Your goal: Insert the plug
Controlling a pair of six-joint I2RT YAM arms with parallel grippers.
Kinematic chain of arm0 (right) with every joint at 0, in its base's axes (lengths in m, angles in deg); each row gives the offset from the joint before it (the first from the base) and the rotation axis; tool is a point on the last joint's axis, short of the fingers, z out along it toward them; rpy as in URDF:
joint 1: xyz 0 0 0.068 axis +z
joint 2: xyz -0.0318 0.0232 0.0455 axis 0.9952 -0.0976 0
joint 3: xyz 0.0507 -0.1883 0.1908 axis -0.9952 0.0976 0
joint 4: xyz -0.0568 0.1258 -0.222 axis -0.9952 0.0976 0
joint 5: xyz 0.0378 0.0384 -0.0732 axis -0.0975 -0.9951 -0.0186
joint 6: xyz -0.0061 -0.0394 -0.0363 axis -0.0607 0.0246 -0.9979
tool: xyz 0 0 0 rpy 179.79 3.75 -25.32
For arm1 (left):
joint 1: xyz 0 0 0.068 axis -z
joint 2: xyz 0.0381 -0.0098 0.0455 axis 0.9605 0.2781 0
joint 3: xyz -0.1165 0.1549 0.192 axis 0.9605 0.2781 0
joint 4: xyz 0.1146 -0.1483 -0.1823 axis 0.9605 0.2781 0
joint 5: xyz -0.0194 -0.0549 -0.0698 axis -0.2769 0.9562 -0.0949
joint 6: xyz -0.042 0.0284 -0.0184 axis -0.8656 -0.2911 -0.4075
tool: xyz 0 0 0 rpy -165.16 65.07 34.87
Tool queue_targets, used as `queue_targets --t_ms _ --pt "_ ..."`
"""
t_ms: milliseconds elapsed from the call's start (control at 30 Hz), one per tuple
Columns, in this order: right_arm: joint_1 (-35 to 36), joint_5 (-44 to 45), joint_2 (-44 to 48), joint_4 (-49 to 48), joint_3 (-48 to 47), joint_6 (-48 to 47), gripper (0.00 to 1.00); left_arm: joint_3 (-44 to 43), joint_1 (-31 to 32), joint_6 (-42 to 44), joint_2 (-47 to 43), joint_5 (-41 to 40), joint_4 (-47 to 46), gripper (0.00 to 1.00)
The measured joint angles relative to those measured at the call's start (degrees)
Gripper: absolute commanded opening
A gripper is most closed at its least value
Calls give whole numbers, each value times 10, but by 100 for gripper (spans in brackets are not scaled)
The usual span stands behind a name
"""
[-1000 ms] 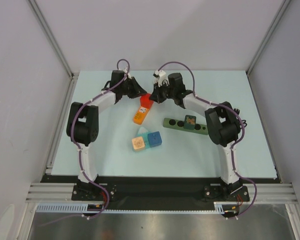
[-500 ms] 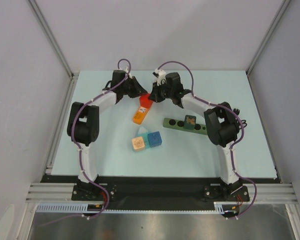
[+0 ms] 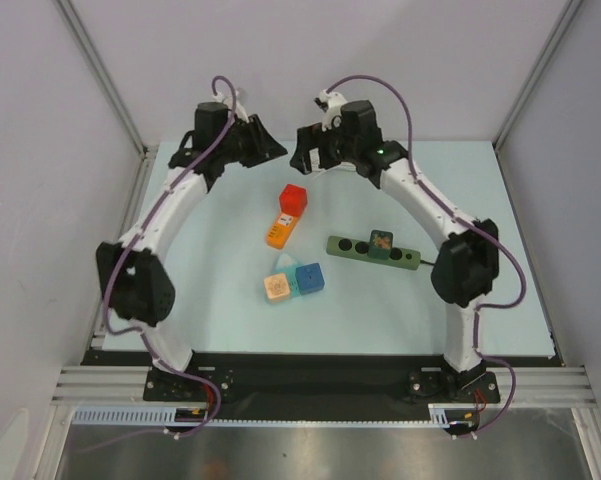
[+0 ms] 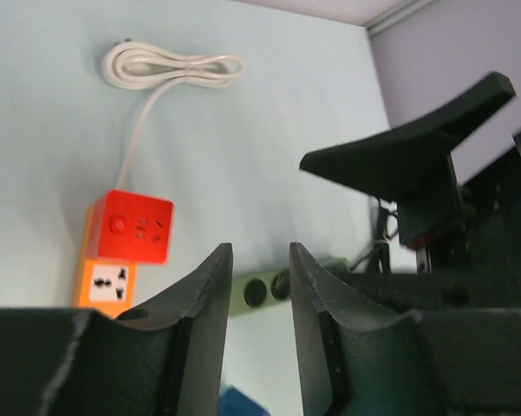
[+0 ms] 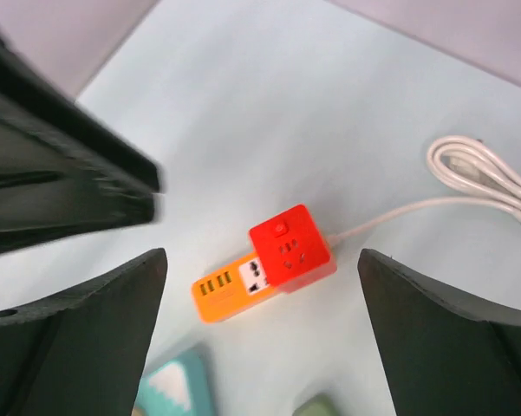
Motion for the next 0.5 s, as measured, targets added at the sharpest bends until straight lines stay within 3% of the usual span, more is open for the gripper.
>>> queue_targets --t_ms 67,200,267,300,500 --pt "3 17 56 12 27 8 100 40 1 10 -77 2 -2 43" --pt "28 57 213 33 129 37 100 135 9 38 -241 16 0 61" --pt "53 82 294 39 189 55 100 174 17 55 -318 31 1 78" --pt "65 93 327 43 212 61 100 192 20 63 -353 39 0 99" --pt "138 190 487 87 332 151 100 290 29 99 -529 65 -1 100"
